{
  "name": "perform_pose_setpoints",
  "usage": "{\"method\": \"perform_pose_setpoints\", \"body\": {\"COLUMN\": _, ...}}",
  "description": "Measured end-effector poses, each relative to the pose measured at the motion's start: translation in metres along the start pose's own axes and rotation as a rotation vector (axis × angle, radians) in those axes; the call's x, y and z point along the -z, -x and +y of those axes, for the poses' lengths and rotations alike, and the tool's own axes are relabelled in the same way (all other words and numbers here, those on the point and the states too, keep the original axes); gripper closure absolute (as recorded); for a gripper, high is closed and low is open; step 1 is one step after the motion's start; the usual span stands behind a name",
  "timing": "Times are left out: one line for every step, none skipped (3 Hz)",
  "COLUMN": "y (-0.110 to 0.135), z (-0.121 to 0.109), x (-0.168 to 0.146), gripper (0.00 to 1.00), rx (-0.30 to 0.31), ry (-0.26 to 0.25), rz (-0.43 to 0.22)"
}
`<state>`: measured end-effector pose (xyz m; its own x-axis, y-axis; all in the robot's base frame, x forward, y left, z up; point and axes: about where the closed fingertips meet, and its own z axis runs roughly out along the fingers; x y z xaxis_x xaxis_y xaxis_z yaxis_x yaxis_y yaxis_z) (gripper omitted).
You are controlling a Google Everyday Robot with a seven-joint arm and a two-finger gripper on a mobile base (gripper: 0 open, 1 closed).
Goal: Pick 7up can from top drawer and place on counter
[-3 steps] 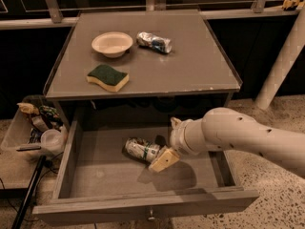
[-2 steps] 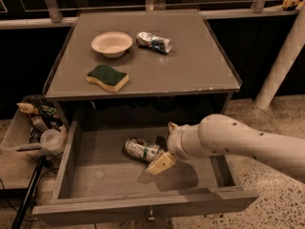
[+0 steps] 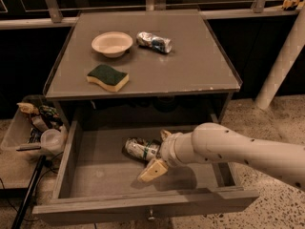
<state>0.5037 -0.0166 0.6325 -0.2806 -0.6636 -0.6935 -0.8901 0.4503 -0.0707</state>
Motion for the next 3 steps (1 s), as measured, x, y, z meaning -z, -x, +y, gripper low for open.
{"method": "perform_pose_setpoints", "body": {"y": 0.01, "z": 0.005, "x": -0.008, "gripper": 0.0, "rx": -0.008, "ry": 0.008, "rz": -0.028}}
{"method": "perform_pose_setpoints", "body": {"y": 0.015, "z": 0.01, "x": -0.015, "gripper": 0.0, "rx": -0.013, "ry": 0.012, "rz": -0.039}}
{"method": "perform_pose_setpoints", "body": {"y": -0.002, "z": 0.008, "x": -0.019, "gripper": 0.0, "rx": -0.006, "ry": -0.002, "rz": 0.003}}
